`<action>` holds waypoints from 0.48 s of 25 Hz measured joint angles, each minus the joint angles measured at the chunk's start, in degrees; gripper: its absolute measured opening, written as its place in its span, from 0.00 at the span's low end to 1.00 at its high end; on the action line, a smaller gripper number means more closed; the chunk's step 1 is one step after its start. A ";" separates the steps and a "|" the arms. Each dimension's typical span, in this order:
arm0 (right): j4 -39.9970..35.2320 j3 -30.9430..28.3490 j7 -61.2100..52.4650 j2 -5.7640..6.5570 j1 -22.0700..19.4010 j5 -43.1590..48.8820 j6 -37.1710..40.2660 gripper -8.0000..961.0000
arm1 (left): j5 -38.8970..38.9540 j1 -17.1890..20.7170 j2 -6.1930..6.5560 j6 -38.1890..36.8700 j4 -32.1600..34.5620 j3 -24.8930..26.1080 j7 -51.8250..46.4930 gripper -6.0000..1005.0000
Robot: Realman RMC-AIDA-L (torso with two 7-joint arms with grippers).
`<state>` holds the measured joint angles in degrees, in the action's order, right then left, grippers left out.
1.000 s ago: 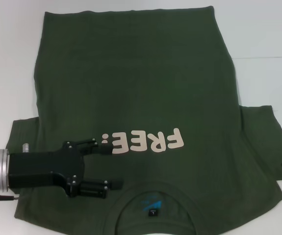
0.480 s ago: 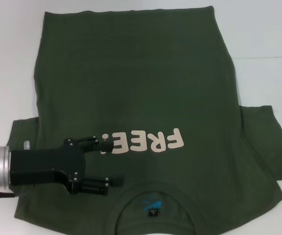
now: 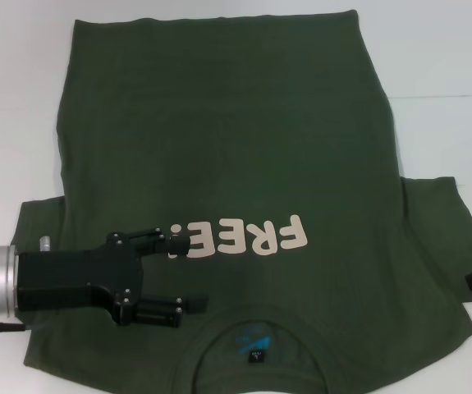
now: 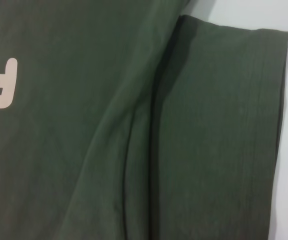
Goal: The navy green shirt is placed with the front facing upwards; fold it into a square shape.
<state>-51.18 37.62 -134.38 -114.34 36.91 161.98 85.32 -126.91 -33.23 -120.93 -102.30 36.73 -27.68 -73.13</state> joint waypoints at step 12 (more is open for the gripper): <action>0.41 0.00 -0.13 0.05 0.12 0.06 0.06 0.68 | 0.00 0.01 0.00 -0.01 0.00 0.00 0.00 0.94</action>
<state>-50.78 37.62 -134.52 -114.29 37.03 162.04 85.37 -126.91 -33.22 -120.93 -102.30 36.74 -27.68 -73.13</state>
